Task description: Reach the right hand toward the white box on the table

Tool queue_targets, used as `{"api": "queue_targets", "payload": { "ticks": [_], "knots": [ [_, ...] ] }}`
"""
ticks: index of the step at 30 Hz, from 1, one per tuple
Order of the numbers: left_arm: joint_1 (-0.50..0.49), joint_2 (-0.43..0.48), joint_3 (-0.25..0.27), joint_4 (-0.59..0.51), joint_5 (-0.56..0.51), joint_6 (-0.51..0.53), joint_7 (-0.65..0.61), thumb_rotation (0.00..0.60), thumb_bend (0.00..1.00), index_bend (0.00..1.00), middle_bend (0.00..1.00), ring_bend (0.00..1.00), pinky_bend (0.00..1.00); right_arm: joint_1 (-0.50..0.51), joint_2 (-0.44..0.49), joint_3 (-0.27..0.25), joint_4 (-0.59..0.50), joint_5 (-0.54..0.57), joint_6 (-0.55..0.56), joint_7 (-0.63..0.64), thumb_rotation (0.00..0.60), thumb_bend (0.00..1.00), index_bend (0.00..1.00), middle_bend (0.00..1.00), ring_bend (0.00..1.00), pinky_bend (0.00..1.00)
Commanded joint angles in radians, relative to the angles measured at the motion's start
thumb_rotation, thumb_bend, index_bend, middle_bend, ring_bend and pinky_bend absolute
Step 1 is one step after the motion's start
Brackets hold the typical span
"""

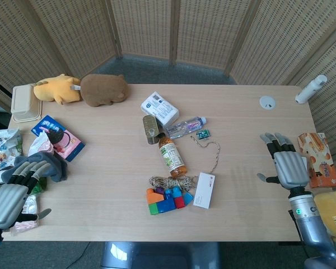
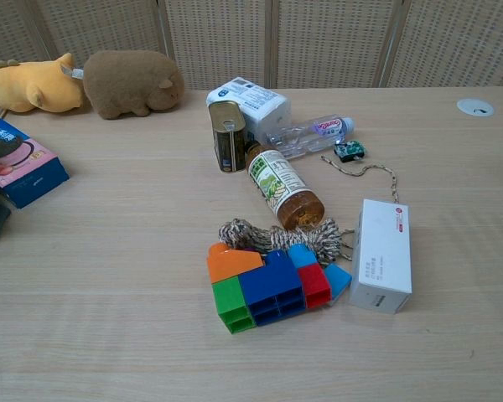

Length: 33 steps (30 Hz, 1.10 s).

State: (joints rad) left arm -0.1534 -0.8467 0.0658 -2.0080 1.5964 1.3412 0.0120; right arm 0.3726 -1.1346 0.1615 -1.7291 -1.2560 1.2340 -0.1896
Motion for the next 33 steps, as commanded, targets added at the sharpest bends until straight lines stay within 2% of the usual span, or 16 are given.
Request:
{"api": "queue_targets", "payload": {
  "ticks": [1,14,23,33],
  "knots": [
    [-0.002,-0.003,-0.001,0.002,0.000,-0.003,-0.001,0.600,0.00,0.00,0.00,0.00,0.00,-0.004,0.001,-0.002,-0.006,0.002,0.002,-0.002,0.600,0.01,0.00,0.00,0.00,0.00],
    [-0.011,0.001,-0.011,0.012,0.014,-0.002,-0.015,0.600,0.00,0.00,0.00,0.00,0.00,-0.022,0.032,-0.019,-0.043,-0.026,0.009,0.008,0.600,0.01,0.00,0.00,0.00,0.00],
    [-0.033,-0.019,-0.015,0.023,0.015,-0.036,-0.024,0.600,0.00,0.00,0.00,0.00,0.00,0.059,0.026,-0.077,-0.076,-0.119,-0.148,-0.048,0.600,0.01,0.00,0.00,0.00,0.00],
    [-0.027,-0.006,-0.011,0.026,0.010,-0.029,-0.034,0.600,0.00,0.00,0.00,0.00,0.00,0.156,-0.069,-0.100,-0.020,-0.179,-0.281,-0.038,0.600,0.03,0.00,0.00,0.00,0.00]
  ]
}}
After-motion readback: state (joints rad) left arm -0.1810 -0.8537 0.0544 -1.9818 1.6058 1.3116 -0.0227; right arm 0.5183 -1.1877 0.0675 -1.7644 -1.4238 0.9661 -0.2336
